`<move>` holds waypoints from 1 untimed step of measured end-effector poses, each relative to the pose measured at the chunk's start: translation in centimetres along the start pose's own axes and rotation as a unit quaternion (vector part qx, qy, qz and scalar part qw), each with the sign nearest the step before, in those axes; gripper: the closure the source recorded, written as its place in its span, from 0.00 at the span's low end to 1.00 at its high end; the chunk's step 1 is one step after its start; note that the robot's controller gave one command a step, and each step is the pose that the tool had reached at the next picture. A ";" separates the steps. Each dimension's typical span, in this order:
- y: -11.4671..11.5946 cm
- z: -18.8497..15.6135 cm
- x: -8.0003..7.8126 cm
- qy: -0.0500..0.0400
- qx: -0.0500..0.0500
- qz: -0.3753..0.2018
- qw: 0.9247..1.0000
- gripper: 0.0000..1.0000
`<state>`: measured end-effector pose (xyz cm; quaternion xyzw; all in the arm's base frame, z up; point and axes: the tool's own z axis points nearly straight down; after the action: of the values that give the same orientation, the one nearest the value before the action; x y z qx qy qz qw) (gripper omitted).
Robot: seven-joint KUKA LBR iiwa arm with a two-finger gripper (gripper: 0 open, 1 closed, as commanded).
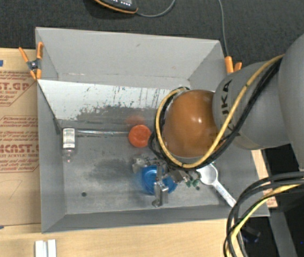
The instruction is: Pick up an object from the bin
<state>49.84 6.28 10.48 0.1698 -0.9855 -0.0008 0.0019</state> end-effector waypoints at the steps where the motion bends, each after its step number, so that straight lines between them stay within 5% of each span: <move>1: -4.6 2.2 -2.8 -0.002 0.000 -0.152 0.988 1.00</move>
Offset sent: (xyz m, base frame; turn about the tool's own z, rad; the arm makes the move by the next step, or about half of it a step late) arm 0.0000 0.0000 0.0000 0.0000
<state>54.03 2.84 8.27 0.3178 -0.9482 -0.0017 -0.0002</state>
